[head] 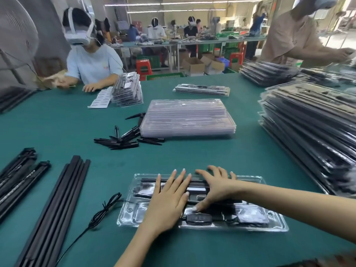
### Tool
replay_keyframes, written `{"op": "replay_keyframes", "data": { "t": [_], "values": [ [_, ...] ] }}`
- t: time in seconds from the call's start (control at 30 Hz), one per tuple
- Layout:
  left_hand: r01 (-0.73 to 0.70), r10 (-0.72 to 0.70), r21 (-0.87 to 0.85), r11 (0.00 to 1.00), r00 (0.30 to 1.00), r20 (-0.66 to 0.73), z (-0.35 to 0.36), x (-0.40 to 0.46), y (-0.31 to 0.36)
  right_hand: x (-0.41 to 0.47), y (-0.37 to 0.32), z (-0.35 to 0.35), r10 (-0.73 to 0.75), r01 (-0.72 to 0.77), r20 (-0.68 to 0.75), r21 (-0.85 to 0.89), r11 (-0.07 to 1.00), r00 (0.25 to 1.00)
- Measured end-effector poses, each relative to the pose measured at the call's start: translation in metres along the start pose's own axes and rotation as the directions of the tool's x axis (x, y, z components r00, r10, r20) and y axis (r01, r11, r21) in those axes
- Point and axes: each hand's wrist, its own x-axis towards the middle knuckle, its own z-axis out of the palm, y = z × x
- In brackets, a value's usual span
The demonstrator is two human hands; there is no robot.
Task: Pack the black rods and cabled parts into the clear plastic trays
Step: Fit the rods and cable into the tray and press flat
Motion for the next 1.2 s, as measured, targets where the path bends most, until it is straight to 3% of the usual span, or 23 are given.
{"op": "replay_keyframes", "data": {
  "t": [0.2,0.4,0.57,0.87,1.0,1.2],
  "values": [
    [0.011,-0.001,-0.054,0.999,0.982,0.188,-0.007,0.009,-0.008,-0.003,-0.004,0.002,0.058,-0.059,-0.017,-0.031,0.998,0.998],
    [-0.011,0.018,-0.037,0.999,0.981,0.194,-0.005,0.010,-0.010,-0.001,-0.003,0.007,0.098,-0.099,-0.016,-0.020,0.995,0.995],
    [0.062,-0.021,-0.185,0.981,0.976,0.218,-0.011,0.019,-0.008,0.000,-0.001,0.016,0.126,-0.127,-0.075,-0.005,0.992,0.989],
    [0.087,-0.063,-0.055,0.995,0.939,0.339,-0.024,0.046,0.018,0.000,0.000,0.028,0.142,-0.133,-0.156,0.066,0.989,0.977],
    [0.091,-0.052,-0.101,0.991,0.941,0.334,-0.026,0.041,0.016,-0.003,0.001,0.026,0.164,-0.157,-0.125,0.062,0.986,0.979],
    [0.016,0.057,-0.255,0.967,0.960,0.275,-0.031,0.029,-0.004,-0.003,-0.003,-0.002,0.128,-0.130,0.053,0.052,0.990,0.990]
  ]
}}
